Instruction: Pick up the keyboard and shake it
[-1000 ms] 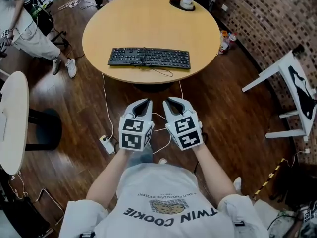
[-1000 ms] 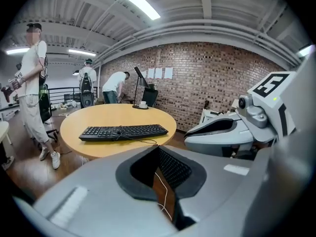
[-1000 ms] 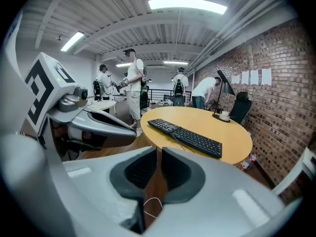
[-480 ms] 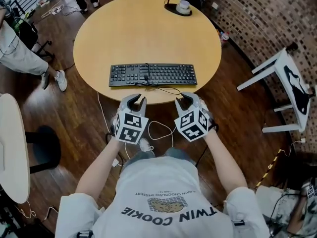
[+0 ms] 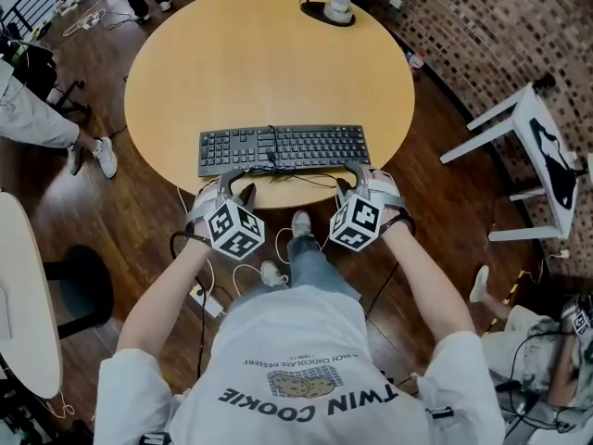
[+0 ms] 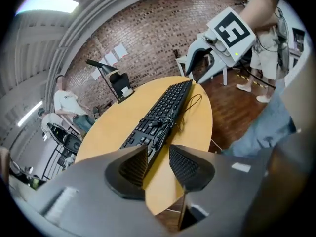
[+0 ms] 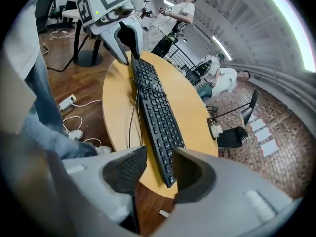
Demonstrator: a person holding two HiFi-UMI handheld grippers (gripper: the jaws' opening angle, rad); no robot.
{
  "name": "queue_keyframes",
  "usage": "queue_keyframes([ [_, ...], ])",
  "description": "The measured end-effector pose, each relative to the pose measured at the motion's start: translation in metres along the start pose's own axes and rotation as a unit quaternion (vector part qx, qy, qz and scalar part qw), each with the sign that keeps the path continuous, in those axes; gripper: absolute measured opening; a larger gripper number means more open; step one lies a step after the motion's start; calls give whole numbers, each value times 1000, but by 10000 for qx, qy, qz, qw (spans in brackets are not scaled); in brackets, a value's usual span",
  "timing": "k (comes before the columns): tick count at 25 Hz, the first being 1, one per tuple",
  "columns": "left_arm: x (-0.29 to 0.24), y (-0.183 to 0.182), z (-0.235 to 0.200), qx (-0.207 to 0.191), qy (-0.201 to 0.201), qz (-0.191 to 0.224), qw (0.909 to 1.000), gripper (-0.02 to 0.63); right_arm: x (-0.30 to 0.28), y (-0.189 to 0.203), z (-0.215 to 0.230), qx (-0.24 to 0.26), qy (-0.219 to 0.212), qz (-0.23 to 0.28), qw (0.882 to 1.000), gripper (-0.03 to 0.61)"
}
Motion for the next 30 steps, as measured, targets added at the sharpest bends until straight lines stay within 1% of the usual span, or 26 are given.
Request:
queue_keyframes([
  [3, -13, 6, -6, -486, -115, -316, 9983, 155, -21, 6, -1, 364, -86, -102, 9992, 167],
  [7, -26, 13, -14, -862, -221, -686, 9937, 160, -42, 5, -8, 870, -138, -27, 9961, 195],
  [9, -32, 11, -17, -1082, -307, -802, 9904, 160, -49, 5, -10, 1024, -47, 51, 9947, 211],
  [11, -40, 10, -18, -1273, -367, -929, 9868, 160, -55, 1, -12, 1208, 153, 150, 9924, 225],
  [13, -48, 11, -17, -1366, -359, -1058, 9843, 160, -59, -3, -13, 1286, 290, 258, 9909, 225],
  [16, -55, 13, -15, -1484, -396, -1169, 9812, 160, -63, -10, -13, 1236, 314, 370, 9911, 225],
  [18, -57, 12, -15, -1674, -501, -1276, 9763, 167, -63, -11, -15, 1435, 378, 354, 9883, 225],
  [20, -57, 10, -15, -1912, -620, -1433, 9691, 166, -62, -13, -15, 1696, 501, 311, 9838, 224],
  [22, -58, 8, -13, -2069, -700, -1535, 9637, 163, -62, -16, -16, 1816, 492, 227, 9819, 214],
  [23, -60, 7, -12, -2097, -716, -1567, 9625, 149, -63, -16, -17, 1834, 436, 166, 9819, 203],
  [25, -62, 7, -11, -2099, -689, -1621, 9617, 138, -64, -16, -21, 1840, 335, 60, 9823, 134],
  [30, -65, 6, -12, -2178, -461, -1743, 9592, 135, -68, -18, -22, 1898, 369, -89, 9811, 125],
])
Point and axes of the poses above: the fingertips, and each gripper's own axes: x backward along the fingers, z to its right, y out of its underside, the point moved 8 cm from there along x, backward along the fingers, and after that the axes turned 11 degrees about y, right-handed, at the moved point
